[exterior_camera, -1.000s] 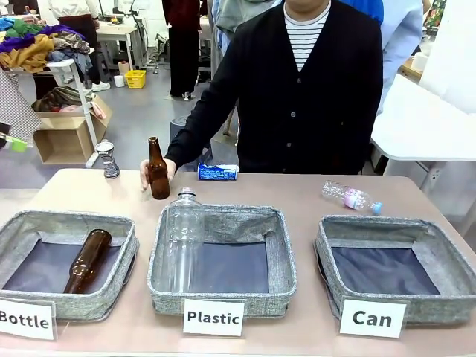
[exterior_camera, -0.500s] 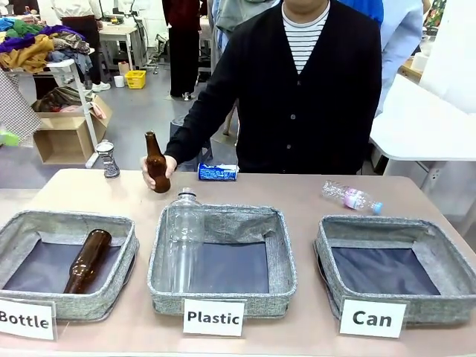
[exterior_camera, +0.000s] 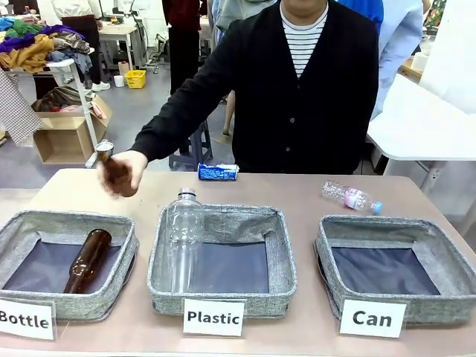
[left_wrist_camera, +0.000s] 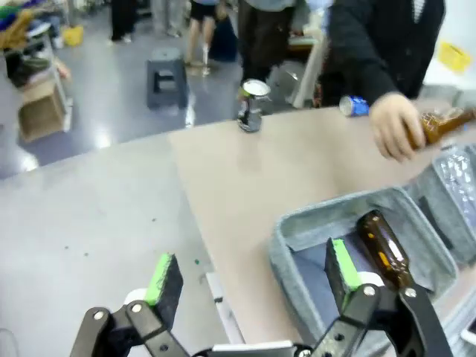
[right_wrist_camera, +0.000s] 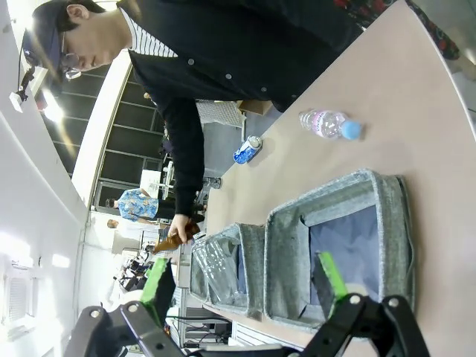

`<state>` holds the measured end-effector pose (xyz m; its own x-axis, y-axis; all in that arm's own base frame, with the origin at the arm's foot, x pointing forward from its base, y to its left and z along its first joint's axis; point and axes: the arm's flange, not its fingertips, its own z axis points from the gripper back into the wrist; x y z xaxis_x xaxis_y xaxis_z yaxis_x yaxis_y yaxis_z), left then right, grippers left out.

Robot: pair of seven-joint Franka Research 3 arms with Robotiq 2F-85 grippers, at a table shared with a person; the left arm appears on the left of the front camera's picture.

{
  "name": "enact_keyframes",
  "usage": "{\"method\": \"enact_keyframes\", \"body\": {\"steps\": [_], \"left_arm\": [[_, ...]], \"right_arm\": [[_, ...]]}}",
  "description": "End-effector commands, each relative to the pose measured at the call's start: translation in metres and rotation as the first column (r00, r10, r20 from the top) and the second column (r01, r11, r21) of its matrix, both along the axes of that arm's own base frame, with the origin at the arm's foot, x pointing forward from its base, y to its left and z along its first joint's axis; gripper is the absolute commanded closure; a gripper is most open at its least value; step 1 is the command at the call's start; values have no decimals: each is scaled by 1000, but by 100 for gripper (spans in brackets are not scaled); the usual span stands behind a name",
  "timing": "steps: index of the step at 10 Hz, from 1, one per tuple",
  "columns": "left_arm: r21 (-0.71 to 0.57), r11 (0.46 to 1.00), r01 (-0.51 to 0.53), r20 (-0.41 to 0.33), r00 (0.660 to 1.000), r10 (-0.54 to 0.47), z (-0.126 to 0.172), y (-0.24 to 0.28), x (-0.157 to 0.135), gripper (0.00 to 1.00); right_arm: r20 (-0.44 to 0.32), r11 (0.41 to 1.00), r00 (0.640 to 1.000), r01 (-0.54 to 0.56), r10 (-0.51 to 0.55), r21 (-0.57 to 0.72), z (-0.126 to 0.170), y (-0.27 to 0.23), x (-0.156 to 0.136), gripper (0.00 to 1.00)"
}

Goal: Sort the can waste into the basket.
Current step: Pick up the can waste from the table and place it in the right Fabric basket.

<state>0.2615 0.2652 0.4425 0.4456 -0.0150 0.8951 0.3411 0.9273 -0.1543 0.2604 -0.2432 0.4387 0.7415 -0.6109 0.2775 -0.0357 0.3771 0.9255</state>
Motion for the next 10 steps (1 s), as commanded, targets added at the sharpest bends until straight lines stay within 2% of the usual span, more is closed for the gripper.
{"method": "enact_keyframes", "body": {"steps": [1, 2, 6, 7, 8, 9, 10], "left_arm": [[-65, 996, -60, -19, 998, 59, -49, -53, -19, 0], [0, 1000, 0, 0, 1000, 0, 0, 0, 0, 0], [-13, 1000, -13, -19, 1000, 13, -4, 0, 1, 0], [0, 1000, -1, 55, 998, 1, 22, 7, 6, 0], [18, 1000, -19, 74, 997, 18, 44, 18, 0, 0], [56, 998, -5, 62, 998, 1, 57, 23, -15, 0], [83, 994, 76, 61, 995, -81, 63, 26, -27, 0]], "right_arm": [[39, 1000, 999, 0, 0, 1, 1, -1, 2, 0], [39, 1000, 999, 0, 0, 1, 1, -1, 2, 0], [39, 1000, 999, 0, 0, 1, 1, -1, 2, 0], [39, 1000, 999, 0, 0, 1, 1, -1, 2, 0], [39, 1000, 999, 0, 0, 1, 1, -1, 2, 0], [39, 1000, 999, 0, 0, 1, 1, -1, 2, 0], [39, 1000, 999, 0, 0, 1, 1, -1, 2, 0]]}}
